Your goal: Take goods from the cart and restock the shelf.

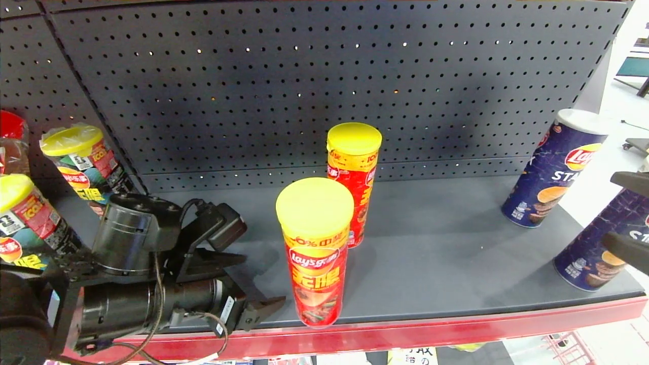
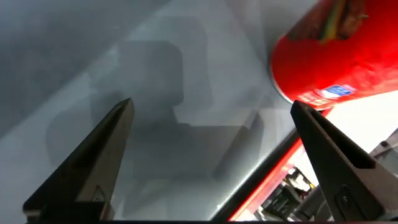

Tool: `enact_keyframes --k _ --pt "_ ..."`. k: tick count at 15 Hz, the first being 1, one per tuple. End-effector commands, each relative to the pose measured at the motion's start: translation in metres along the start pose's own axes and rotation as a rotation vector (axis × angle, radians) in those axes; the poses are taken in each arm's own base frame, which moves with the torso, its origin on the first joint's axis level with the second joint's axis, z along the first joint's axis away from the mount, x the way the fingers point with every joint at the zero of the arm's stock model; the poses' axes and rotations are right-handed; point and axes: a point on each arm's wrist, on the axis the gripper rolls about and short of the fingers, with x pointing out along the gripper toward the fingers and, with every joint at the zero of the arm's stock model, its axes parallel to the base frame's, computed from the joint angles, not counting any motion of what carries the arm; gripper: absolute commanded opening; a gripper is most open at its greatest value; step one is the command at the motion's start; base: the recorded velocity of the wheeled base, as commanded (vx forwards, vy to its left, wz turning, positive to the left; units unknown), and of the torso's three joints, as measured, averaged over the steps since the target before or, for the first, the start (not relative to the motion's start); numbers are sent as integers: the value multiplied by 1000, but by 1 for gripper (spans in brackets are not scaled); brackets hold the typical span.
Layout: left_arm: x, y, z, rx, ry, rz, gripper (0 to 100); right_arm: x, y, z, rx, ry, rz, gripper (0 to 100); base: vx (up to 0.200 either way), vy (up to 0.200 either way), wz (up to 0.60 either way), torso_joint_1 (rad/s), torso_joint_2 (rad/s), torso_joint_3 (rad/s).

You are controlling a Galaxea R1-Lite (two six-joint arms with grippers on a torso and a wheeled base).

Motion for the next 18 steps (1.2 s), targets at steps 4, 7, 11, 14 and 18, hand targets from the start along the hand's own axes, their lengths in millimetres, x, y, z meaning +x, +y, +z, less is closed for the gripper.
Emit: enact_keyframes --k 4,7,11,14,18 --pt "15 -2 7 10 12 -18 100 2 -1 0 14 3 -1 100 0 0 0 0 0 0" --pt "22 -4 16 17 0 -27 100 2 -1 0 14 3 -2 100 0 0 0 0 0 0" --pt "27 -9 15 24 13 -45 100 2 -1 1 16 3 -7 100 0 0 0 0 0 0" --pt "26 -9 16 25 8 -46 100 2 -1 1 20 2 -7 100 0 0 0 0 0 0" --pt "23 -13 16 34 4 -57 100 1 -1 2 18 -4 -7 100 0 0 0 0 0 0"
